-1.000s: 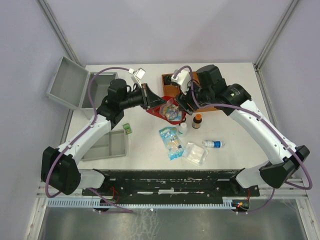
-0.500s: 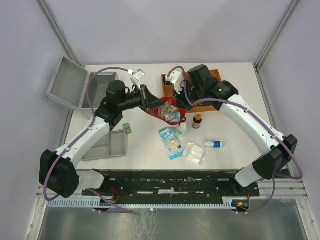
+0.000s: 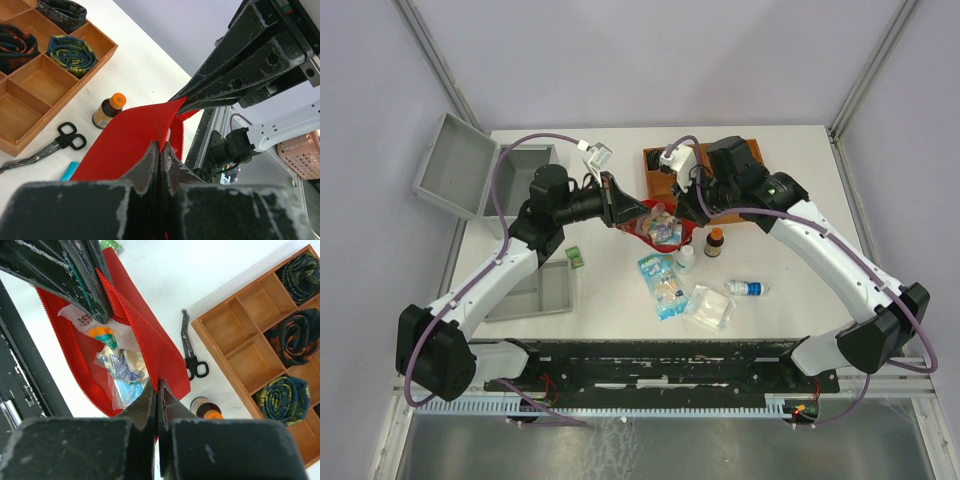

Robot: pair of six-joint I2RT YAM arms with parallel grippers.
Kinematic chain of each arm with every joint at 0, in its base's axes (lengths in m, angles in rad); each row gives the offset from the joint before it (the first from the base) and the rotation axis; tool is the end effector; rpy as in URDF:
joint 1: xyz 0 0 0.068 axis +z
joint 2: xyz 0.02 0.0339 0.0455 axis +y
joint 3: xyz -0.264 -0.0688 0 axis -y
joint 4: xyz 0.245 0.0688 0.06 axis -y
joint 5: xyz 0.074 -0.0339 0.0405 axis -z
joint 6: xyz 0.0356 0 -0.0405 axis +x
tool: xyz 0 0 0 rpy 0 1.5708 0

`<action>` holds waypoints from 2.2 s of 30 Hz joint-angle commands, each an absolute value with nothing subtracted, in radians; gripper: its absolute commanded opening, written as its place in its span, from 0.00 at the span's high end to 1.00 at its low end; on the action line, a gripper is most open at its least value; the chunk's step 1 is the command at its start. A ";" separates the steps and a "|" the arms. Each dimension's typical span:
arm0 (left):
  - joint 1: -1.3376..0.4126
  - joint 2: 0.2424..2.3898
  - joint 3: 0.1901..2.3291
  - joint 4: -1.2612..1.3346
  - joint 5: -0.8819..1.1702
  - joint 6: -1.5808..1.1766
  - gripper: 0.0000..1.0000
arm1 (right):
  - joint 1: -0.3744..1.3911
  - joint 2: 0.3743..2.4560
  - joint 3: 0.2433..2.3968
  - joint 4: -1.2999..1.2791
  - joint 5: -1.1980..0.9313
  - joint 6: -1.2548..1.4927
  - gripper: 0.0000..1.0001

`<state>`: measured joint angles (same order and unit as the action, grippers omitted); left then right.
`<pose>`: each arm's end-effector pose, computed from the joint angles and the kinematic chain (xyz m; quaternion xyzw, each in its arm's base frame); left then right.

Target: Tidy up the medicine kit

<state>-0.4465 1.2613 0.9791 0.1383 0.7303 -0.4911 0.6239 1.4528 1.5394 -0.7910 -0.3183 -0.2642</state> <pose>0.2523 -0.1471 0.3399 0.2179 0.7113 -0.5171 0.4234 0.2451 0.1901 0.3868 -0.4451 0.7807 0.2157 0.3821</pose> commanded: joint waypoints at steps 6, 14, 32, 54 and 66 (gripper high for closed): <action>-0.446 1.223 0.968 0.219 0.811 -0.371 0.96 | 0.599 1.381 1.489 -0.698 -0.402 -0.201 0.99; -0.446 1.211 0.968 0.233 0.804 -0.321 0.61 | 0.573 1.389 1.468 -0.699 -0.450 -0.169 1.00; -0.635 1.230 1.103 -0.076 0.480 0.148 0.01 | 0.557 1.443 1.462 -0.687 -0.524 -0.070 0.99; -0.762 1.285 1.115 -0.193 -0.033 0.399 0.02 | 0.558 1.393 1.416 -0.622 -0.554 -0.041 0.99; -0.820 1.295 1.029 -0.111 -0.219 0.563 0.01 | 0.544 1.371 1.377 -0.542 -0.650 0.041 1.00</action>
